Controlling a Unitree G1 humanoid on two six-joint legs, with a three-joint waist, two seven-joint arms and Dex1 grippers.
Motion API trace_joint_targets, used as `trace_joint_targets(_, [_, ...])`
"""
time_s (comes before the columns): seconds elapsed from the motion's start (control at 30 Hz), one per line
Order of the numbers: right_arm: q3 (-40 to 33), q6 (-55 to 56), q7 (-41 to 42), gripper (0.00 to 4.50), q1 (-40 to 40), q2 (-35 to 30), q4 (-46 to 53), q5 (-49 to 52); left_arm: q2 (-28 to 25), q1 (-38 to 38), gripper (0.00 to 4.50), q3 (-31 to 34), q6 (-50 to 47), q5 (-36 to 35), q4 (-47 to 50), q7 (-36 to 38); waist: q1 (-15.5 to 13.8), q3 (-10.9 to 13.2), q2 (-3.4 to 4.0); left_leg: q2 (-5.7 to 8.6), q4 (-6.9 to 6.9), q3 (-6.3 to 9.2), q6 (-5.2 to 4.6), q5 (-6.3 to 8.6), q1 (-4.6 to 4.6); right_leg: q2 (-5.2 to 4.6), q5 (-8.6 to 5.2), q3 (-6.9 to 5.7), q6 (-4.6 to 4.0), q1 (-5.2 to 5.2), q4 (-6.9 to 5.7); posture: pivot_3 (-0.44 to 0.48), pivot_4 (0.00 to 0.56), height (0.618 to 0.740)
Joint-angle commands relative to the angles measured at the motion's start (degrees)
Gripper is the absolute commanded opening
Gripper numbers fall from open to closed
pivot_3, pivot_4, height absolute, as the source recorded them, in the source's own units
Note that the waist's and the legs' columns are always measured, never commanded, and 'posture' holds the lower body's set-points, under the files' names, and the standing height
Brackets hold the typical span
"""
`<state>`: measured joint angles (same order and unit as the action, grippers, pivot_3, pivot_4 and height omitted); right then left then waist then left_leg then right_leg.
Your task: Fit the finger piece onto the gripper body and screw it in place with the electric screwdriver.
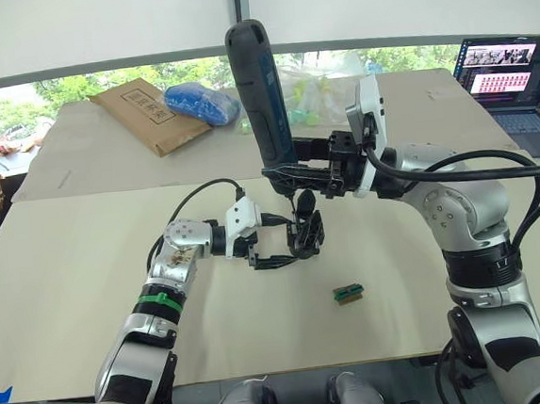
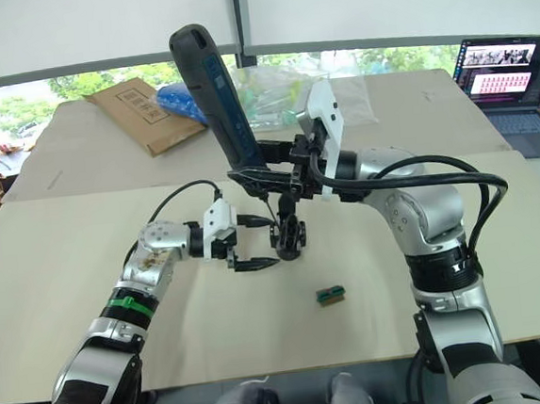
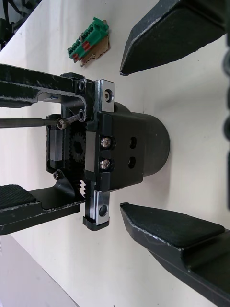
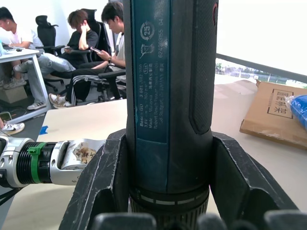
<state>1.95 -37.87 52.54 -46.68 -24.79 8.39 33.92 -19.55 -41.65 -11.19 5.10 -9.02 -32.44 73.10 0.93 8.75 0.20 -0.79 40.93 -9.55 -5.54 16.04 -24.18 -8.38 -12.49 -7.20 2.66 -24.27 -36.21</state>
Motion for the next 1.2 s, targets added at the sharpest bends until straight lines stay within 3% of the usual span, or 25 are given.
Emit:
trace_joint_targets(0.03, [-1.12,1.83,0.3,1.9,-1.61,-0.01,1.89,0.78,-0.12,-0.2,4.5,0.23,1.14,0.1,0.84,-0.11,0.0,0.0,0.0,0.0,0.0,0.0,0.0,0.0,0.0,0.0,0.0,0.0,0.0,0.0,0.0,0.0,0.15,0.732])
trace_joint_targets(1.2, [-1.13,1.73,-0.64,1.9,0.9,0.11,3.74,1.01,1.53,-1.18,4.5,-0.34,2.73,1.68,-2.8,-1.08,-0.05,0.0,0.0,0.0,0.0,0.0,0.0,0.0,-0.01,0.0,0.0,0.0,0.0,0.0,0.01,0.0,0.15,0.732])
